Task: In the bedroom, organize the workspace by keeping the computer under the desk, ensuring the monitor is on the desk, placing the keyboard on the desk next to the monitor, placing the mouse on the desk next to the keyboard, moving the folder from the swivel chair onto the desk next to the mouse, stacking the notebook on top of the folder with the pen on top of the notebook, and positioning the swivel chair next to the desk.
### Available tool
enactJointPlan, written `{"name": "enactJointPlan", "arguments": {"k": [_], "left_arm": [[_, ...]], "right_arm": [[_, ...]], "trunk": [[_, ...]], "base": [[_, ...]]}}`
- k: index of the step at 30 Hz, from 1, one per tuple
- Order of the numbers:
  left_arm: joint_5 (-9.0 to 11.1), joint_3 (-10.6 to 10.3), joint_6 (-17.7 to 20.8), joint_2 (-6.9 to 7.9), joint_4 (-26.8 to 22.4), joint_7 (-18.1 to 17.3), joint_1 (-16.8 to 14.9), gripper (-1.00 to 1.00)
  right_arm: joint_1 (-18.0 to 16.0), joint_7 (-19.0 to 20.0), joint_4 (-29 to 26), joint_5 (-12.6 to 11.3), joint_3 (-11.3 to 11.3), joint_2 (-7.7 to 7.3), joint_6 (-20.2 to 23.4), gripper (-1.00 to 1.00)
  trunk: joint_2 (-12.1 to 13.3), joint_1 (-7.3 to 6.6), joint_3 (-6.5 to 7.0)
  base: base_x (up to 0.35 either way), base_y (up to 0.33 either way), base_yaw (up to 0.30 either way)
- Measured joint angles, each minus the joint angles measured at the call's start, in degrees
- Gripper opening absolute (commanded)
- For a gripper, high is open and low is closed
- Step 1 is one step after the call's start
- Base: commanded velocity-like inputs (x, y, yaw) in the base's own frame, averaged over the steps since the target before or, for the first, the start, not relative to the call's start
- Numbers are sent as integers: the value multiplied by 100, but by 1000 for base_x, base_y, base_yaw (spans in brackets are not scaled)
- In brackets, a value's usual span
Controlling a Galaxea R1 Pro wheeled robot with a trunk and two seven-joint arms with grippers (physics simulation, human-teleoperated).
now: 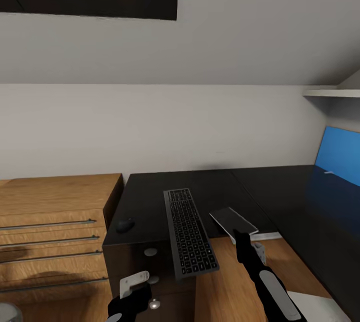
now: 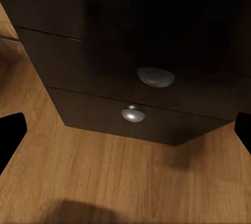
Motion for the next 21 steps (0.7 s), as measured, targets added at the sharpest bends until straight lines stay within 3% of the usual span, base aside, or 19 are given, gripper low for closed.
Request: {"name": "enactJointPlan", "arguments": {"k": [16, 21], "left_arm": [[-16, -6, 5, 8, -3, -4, 0, 100], [-18, -12, 5, 23, 1, -8, 0, 100]], "right_arm": [[0, -7, -20, -11, 0, 9, 1, -100], [0, -10, -22, -9, 2, 10, -4, -100]], "trunk": [[-42, 23, -19], [-42, 21, -18]], "base": [[3, 0, 0], [130, 0, 0]]}}
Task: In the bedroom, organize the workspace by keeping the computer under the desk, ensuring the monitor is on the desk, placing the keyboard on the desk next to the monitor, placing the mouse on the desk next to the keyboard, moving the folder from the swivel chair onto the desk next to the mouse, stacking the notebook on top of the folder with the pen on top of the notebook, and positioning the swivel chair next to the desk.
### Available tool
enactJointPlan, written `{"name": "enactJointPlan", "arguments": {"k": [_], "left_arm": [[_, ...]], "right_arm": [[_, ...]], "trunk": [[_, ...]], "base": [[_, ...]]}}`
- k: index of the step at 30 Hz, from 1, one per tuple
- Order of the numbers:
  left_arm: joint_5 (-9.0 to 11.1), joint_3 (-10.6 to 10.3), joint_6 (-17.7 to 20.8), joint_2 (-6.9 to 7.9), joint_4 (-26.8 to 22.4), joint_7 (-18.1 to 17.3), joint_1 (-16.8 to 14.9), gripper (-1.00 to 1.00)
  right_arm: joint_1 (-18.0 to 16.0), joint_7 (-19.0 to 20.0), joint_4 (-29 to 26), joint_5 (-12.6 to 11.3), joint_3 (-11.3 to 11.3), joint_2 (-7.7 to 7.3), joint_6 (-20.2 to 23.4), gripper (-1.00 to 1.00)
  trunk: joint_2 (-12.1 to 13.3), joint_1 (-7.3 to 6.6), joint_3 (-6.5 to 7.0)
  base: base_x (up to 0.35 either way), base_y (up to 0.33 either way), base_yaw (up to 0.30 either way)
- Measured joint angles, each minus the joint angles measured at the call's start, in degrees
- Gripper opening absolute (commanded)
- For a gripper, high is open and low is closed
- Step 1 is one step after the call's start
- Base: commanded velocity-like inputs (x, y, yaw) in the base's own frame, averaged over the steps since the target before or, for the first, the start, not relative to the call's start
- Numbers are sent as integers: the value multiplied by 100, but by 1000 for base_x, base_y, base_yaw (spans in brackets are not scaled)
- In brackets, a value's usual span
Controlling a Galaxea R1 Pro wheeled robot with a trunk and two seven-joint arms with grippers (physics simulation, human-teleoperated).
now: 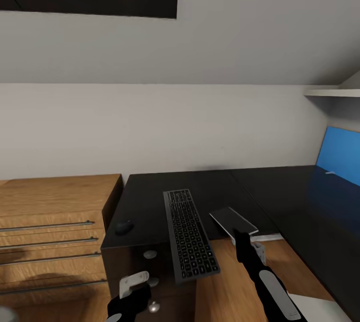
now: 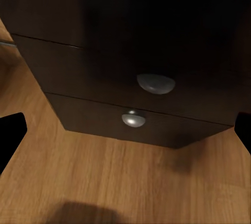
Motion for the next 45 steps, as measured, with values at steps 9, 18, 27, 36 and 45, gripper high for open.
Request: {"name": "enactJointPlan", "arguments": {"k": [9, 18, 27, 36, 45], "left_arm": [[2, -5, 5, 19, 7, -9, 0, 100], [8, -6, 9, 21, 8, -10, 0, 100], [8, -6, 9, 21, 8, -10, 0, 100], [8, -6, 9, 21, 27, -10, 0, 100], [8, -2, 9, 21, 51, -10, 0, 100]], "right_arm": [[0, -1, -1, 2, 5, 1, 1, -100], [0, -9, -5, 5, 2, 6, -7, -100], [0, -15, -9, 10, 1, 8, -8, -100], [-1, -20, -13, 25, 3, 8, -9, -100], [-1, -20, -13, 27, 4, 8, -8, -100]], "trunk": [[0, 1, 0], [0, 2, 0], [0, 2, 0], [0, 2, 0], [0, 2, 0]], "base": [[52, 0, 0], [5, 0, 0], [0, 0, 0], [0, 0, 0], [0, 0, 0]]}}
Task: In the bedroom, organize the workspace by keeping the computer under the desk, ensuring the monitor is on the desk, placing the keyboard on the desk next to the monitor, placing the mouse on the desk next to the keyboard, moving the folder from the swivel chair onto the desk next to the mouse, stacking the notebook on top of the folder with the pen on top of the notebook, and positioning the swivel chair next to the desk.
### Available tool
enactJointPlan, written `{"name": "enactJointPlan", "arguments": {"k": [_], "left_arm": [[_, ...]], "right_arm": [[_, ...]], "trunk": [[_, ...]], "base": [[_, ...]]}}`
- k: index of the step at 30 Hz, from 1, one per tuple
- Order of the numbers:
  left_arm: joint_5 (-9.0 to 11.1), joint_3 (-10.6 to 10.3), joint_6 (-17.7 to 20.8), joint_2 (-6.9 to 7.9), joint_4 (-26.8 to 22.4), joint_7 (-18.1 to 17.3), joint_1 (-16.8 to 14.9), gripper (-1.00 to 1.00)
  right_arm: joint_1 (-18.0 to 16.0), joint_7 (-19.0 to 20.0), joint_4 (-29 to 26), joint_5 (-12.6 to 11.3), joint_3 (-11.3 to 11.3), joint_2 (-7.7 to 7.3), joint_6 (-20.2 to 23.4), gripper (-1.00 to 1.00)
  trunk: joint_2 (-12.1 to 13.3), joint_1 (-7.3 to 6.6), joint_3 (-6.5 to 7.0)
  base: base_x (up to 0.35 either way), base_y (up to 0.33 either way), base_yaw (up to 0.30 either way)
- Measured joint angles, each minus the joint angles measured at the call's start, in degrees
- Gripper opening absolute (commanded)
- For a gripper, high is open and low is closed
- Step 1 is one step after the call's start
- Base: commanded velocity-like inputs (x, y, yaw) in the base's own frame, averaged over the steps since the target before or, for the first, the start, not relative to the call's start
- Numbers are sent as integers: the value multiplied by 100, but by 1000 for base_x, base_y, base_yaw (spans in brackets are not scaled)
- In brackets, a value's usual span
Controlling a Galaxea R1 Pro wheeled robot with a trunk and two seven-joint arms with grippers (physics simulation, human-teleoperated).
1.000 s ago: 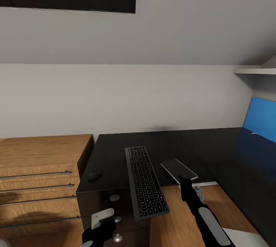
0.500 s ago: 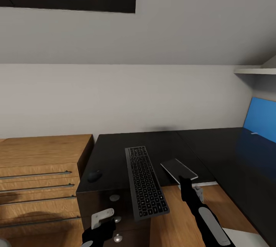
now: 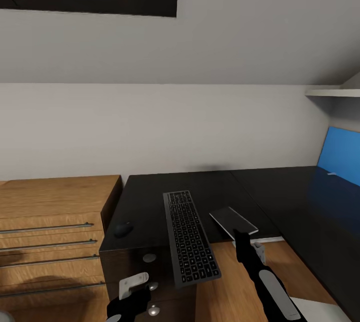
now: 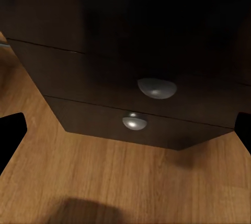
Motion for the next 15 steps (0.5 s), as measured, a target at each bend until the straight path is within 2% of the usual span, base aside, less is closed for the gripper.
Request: {"name": "enactJointPlan", "arguments": {"k": [2, 3, 4, 15], "left_arm": [[0, 2, 0, 0, 0, 0, 0, 100], [0, 3, 0, 0, 0, 0, 0, 100], [0, 3, 0, 0, 1, 0, -1, 100], [6, 4, 0, 8, 1, 0, -1, 100]], "right_arm": [[0, 0, 0, 1, -1, 3, 0, -100], [0, 0, 0, 2, -1, 4, 0, 100], [3, -18, 146, -7, 9, 7, 1, 100], [2, -19, 154, -10, 9, 3, 1, 100]], "trunk": [[0, 0, 0], [0, 0, 0], [1, 0, -1], [1, 0, -1]], "base": [[0, 0, 0], [0, 0, 0], [0, 0, 0], [0, 0, 0]]}}
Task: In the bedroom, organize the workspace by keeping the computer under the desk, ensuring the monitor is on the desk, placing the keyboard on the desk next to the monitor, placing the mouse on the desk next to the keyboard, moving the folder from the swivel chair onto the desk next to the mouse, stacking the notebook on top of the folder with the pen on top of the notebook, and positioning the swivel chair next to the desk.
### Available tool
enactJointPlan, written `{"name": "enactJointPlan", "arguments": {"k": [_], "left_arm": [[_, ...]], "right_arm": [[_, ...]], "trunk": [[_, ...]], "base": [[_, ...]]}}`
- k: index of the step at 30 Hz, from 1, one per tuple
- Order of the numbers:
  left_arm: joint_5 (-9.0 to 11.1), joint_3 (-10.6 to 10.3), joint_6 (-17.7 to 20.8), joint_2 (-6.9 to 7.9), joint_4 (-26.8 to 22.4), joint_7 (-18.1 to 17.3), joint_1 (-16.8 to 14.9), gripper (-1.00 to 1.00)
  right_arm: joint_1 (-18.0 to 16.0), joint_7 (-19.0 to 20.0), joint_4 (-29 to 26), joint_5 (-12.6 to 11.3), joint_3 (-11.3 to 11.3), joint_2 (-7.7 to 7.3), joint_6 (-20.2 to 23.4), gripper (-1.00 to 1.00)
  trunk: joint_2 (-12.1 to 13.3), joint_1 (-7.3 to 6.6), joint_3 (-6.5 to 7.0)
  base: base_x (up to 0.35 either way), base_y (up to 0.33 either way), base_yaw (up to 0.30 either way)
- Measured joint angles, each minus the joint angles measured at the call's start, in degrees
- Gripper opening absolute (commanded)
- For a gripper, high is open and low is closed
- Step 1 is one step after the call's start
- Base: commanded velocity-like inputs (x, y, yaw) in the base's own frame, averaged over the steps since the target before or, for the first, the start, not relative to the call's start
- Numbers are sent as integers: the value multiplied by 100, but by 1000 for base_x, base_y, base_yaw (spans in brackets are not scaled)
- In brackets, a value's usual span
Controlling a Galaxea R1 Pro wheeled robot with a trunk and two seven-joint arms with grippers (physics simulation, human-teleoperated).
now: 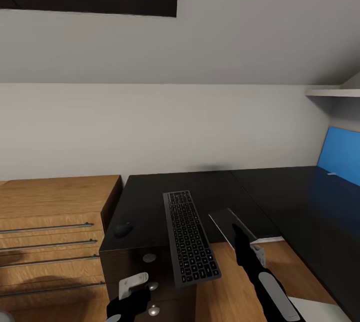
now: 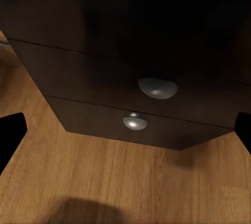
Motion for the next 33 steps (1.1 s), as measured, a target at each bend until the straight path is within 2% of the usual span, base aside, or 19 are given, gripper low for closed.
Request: {"name": "enactJointPlan", "arguments": {"k": [15, 33], "left_arm": [[-12, 0, -15, 45, 0, 0, 0, 100], [-4, -6, -10, 80, 0, -1, 0, 100]], "right_arm": [[0, 1, 0, 0, -9, -11, 0, 100], [0, 5, 8, 1, -11, -2, -7, 100]], "trunk": [[0, 1, 0], [0, 4, 0]], "base": [[-25, 0, 0], [-313, -4, 0]]}}
